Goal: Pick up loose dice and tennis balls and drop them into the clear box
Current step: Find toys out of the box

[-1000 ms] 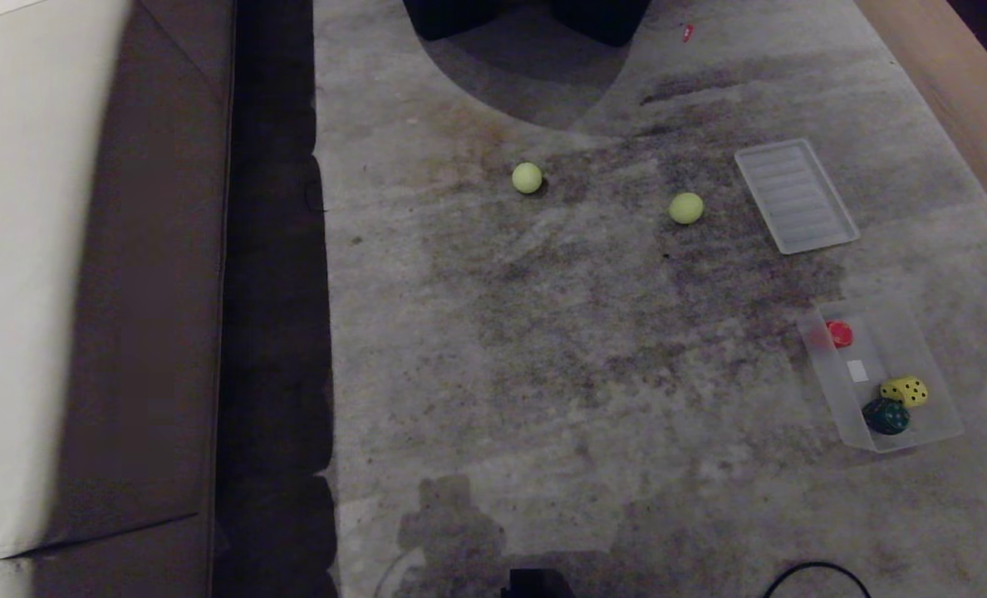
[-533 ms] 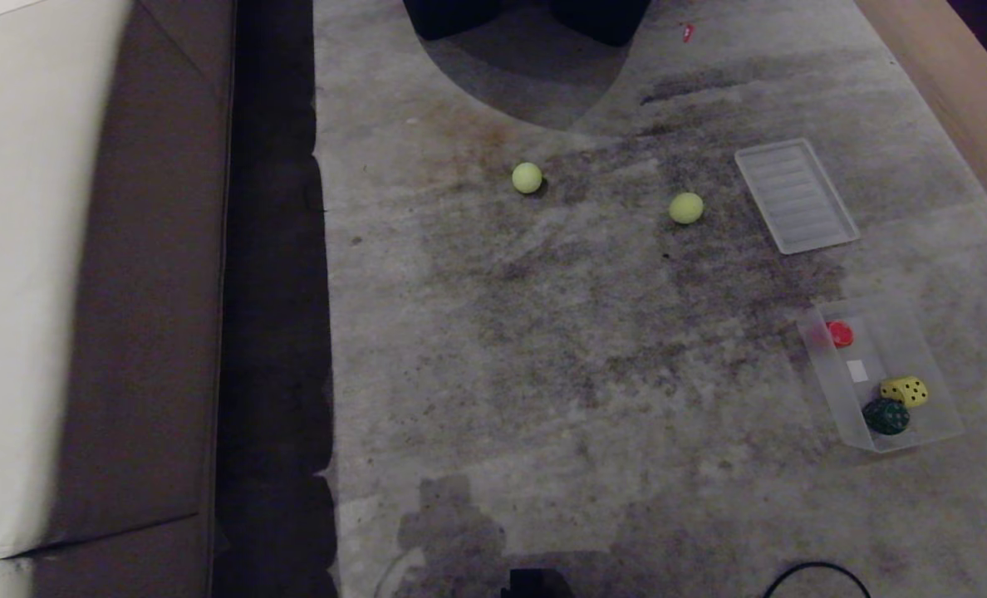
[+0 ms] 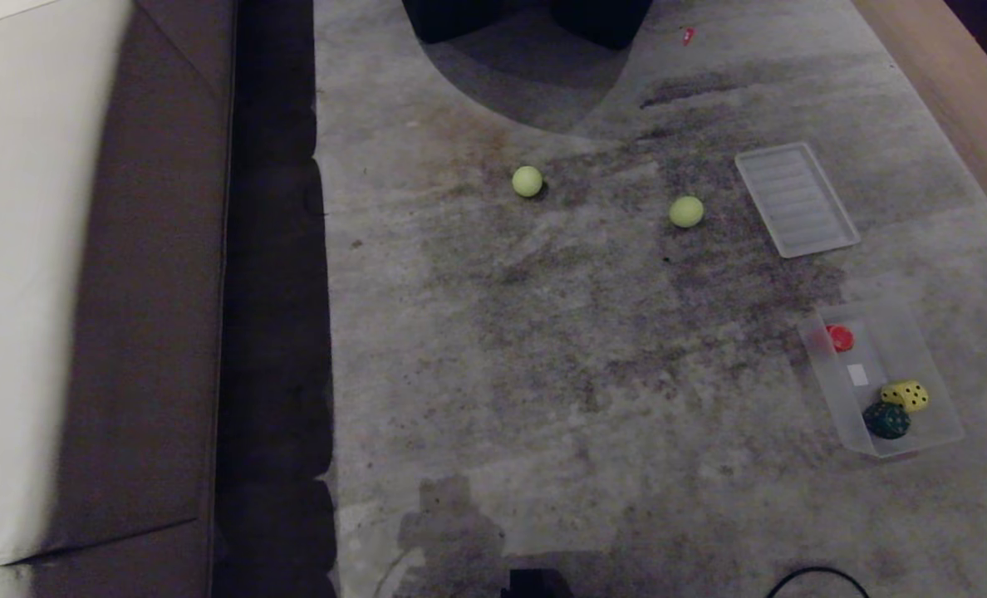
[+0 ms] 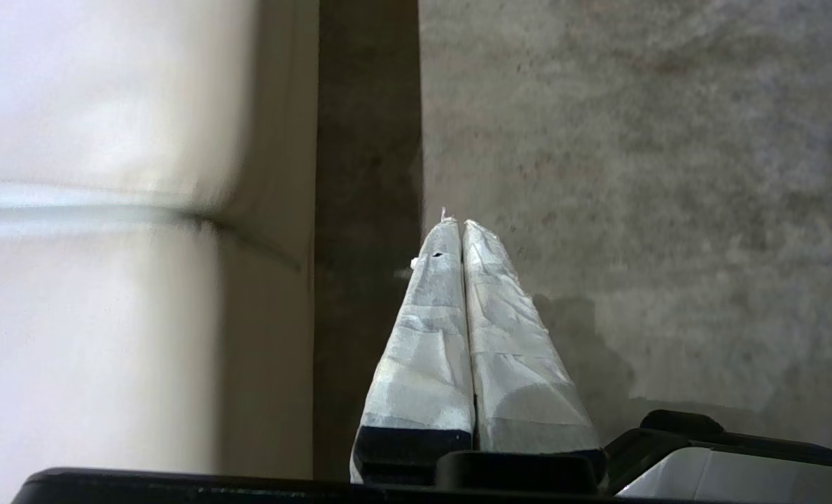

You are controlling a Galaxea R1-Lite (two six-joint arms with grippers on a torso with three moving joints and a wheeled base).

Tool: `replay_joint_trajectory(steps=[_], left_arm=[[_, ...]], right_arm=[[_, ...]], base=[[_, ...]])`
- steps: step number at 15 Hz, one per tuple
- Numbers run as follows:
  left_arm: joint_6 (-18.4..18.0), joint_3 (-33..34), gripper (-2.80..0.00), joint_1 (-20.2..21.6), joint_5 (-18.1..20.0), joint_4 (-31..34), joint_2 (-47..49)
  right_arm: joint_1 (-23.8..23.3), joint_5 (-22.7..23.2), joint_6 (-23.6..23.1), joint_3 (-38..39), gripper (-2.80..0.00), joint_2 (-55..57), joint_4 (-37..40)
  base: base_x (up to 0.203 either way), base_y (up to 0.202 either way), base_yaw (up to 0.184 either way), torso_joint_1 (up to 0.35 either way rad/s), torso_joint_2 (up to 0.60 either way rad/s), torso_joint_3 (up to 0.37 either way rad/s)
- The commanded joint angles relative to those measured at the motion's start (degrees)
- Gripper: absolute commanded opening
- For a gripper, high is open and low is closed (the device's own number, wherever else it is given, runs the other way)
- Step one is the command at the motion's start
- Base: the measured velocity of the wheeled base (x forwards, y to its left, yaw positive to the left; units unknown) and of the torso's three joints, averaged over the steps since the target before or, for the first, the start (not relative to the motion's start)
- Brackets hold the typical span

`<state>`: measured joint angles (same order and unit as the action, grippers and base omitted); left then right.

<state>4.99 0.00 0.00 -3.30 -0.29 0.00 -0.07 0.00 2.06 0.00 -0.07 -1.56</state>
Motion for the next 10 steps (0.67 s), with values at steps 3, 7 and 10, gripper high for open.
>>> replay_joint_trajectory(steps=[3, 7, 10], left_arm=[[0.11, 0.09, -2.8, 0.0, -0.12, -0.06, 0.07], [0.11, 0.09, -2.8, 0.0, -0.12, -0.01, 0.01], [0.11, 0.09, -2.8, 0.0, -0.12, -0.06, 0.02]], right_arm=[[-0.01, 0.0, -0.03, 0.62, -2.8, -0.01, -0.02], [-0.01, 0.09, -0.04, 0.62, -2.8, -0.01, -0.02], [-0.01, 0.0, 0.05, 0.62, -2.8, -0.01, -0.02]], base=[[0.175, 0.0, 0.001, 0.002, 0.01, -0.001], [0.182, 0.0, -0.001, 0.0, 0.0, 0.001], [0.181, 0.0, 0.0, 0.004, 0.0, 0.003]])
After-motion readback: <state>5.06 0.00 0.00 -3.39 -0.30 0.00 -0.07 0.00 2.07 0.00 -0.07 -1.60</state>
